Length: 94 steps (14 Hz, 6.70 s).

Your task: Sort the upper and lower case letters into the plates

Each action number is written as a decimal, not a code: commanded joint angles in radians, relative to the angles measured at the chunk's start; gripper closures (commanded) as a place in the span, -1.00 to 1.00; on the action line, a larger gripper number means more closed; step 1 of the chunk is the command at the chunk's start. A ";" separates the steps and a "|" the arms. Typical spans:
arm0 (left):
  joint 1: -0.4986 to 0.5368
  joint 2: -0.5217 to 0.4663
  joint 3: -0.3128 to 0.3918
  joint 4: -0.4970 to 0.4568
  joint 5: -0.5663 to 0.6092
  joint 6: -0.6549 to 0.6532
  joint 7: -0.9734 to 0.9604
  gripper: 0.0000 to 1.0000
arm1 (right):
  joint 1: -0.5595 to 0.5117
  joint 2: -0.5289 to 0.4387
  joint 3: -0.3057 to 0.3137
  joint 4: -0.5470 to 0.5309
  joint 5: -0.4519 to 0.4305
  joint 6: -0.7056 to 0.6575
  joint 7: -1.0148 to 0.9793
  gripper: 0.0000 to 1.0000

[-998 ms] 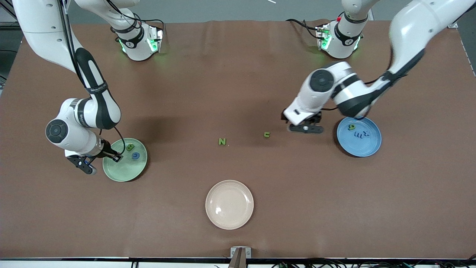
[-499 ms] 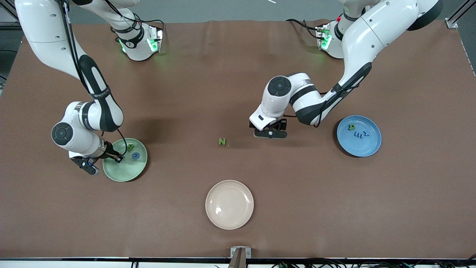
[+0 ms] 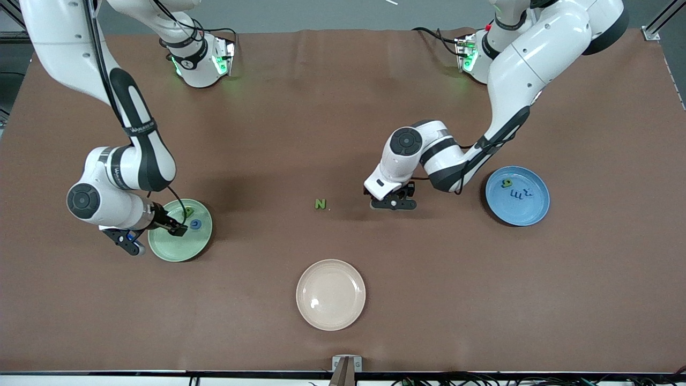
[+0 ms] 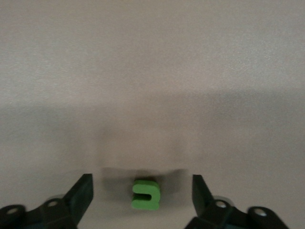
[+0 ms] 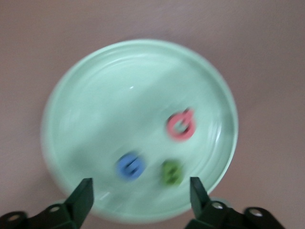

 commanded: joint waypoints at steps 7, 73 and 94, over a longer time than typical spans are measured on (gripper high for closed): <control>-0.024 -0.004 0.018 -0.007 -0.017 -0.007 0.002 -0.22 | 0.437 0.046 -0.004 0.039 0.002 0.104 0.698 -1.00; 1.002 -0.115 -0.336 -0.318 0.272 -0.126 0.583 -0.99 | -0.047 0.158 -0.003 0.007 0.016 0.237 -0.016 0.96; 0.975 -0.216 -0.390 0.186 -0.314 -0.829 1.049 -0.99 | -0.125 0.017 -0.015 0.364 -0.069 -0.400 -0.605 -1.00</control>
